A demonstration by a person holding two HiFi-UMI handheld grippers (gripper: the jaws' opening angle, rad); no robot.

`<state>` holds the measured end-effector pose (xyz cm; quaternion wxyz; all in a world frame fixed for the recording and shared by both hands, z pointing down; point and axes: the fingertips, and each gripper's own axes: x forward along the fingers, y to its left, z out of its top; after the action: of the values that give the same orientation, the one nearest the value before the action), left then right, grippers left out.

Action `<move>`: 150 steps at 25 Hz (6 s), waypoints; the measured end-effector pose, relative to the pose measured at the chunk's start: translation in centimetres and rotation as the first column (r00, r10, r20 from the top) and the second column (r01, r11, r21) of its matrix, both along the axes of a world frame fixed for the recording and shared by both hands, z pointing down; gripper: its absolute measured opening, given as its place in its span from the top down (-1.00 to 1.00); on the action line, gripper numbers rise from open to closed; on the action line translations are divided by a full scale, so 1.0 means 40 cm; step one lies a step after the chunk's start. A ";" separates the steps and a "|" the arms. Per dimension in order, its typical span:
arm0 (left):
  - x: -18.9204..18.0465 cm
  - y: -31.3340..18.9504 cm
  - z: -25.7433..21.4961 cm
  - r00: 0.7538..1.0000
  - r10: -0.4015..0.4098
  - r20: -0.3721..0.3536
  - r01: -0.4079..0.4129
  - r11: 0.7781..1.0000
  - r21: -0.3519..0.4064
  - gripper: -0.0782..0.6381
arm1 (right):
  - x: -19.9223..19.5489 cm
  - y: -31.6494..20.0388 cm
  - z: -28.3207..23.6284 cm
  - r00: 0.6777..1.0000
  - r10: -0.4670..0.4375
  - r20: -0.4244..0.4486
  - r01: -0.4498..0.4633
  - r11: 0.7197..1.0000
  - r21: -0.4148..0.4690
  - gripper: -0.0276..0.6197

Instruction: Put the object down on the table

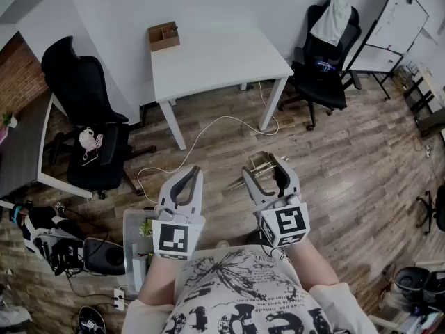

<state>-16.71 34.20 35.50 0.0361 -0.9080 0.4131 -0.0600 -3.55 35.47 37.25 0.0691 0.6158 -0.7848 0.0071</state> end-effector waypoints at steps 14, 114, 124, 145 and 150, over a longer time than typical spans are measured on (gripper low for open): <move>-0.032 0.000 0.026 1.000 -0.001 -0.010 0.001 1.000 -0.018 0.75 | -0.002 0.001 0.034 0.999 0.043 0.021 -0.042 0.999 -0.027 0.05; 0.182 -1.893 0.314 0.952 -0.307 -0.009 0.298 0.930 -0.217 0.75 | 0.312 -2.035 0.817 0.985 -0.135 -0.109 0.004 0.646 -0.763 0.05; 0.184 -1.898 0.321 0.950 -0.312 -0.005 0.302 0.924 -0.234 0.75 | 0.332 -2.039 0.830 0.984 -0.124 -0.129 -0.032 0.587 -0.809 -0.07; 0.351 -1.857 0.074 0.949 -0.313 -0.017 0.314 0.949 0.013 0.75 | 0.411 -2.067 0.200 0.968 -0.228 0.107 0.247 0.945 -0.215 0.94; 0.388 -1.841 0.031 0.944 -0.329 -0.018 0.329 0.943 0.053 0.75 | 0.453 -2.017 0.078 0.959 -0.279 0.051 0.282 0.959 -0.040 0.94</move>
<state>-1.20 -39.46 36.76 0.0486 -0.8252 0.5605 -0.0498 14.56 -45.20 40.36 0.0659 0.4962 -0.8652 0.0294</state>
